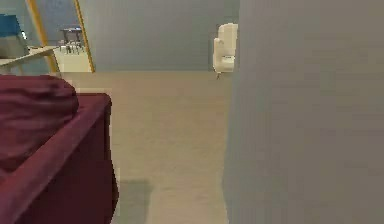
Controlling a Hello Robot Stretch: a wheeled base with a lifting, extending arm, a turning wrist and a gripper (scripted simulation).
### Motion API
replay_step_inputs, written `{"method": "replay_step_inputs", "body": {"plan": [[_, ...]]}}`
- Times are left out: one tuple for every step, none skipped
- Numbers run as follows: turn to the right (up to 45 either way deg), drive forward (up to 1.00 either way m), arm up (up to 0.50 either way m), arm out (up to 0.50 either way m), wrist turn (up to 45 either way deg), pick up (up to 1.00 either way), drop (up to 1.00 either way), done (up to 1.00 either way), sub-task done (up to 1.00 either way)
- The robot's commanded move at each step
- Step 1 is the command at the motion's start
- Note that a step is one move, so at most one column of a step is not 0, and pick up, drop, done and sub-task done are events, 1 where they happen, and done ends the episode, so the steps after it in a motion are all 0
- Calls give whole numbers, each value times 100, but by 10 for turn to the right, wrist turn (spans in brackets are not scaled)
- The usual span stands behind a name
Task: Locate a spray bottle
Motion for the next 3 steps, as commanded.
{"method": "replay_step_inputs", "body": {"plan": [[0,100,0,0,0,0,0,0,0],[-30,0,0,0,0,0,0,0,0],[0,50,0,0,0,0,0,0,0]]}}
